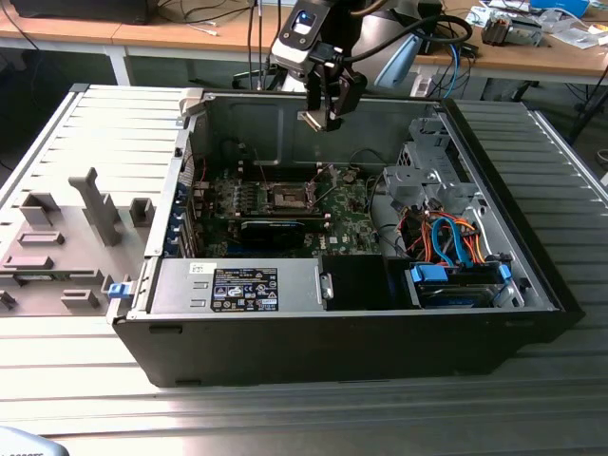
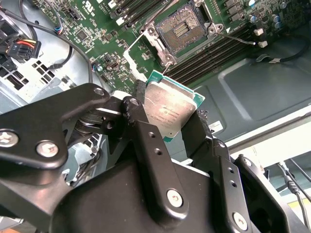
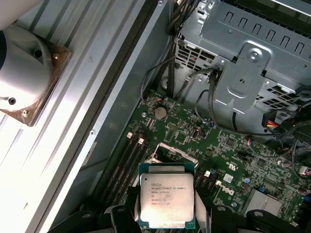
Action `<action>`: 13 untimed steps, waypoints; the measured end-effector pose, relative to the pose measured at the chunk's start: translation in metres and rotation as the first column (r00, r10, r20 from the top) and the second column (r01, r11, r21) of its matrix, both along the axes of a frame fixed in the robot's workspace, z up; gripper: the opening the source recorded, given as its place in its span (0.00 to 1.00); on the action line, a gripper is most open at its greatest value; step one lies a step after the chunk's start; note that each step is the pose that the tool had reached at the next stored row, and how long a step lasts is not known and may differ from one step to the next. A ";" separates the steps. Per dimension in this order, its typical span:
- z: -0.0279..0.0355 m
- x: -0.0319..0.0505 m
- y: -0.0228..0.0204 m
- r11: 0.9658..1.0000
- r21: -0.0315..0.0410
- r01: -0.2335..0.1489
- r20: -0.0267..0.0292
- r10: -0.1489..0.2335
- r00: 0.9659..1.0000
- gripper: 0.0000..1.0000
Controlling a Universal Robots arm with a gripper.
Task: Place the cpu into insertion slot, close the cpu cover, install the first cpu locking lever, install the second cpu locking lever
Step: 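Place the cpu into insertion slot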
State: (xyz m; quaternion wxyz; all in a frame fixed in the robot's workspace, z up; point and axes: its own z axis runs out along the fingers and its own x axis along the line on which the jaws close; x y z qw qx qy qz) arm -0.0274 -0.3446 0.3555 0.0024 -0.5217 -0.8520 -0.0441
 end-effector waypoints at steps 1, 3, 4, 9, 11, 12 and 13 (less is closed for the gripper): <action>0.0000 0.0000 0.0000 1.000 0.000 0.001 0.000 -0.001 1.000 0.55; 0.0000 0.0000 0.0000 1.000 0.000 0.002 0.000 -0.002 1.000 0.55; 0.0000 0.0000 0.0000 1.000 0.000 0.003 0.000 -0.003 1.000 0.55; 0.0000 0.0000 0.0000 1.000 0.000 0.006 0.000 -0.006 1.000 0.55; 0.0000 0.0000 0.0000 1.000 0.000 0.008 0.000 -0.008 1.000 0.55; 0.0000 0.0000 0.0000 1.000 0.000 0.008 0.000 -0.008 1.000 0.55; 0.0000 0.0000 0.0000 1.000 0.000 0.009 0.000 -0.009 1.000 0.55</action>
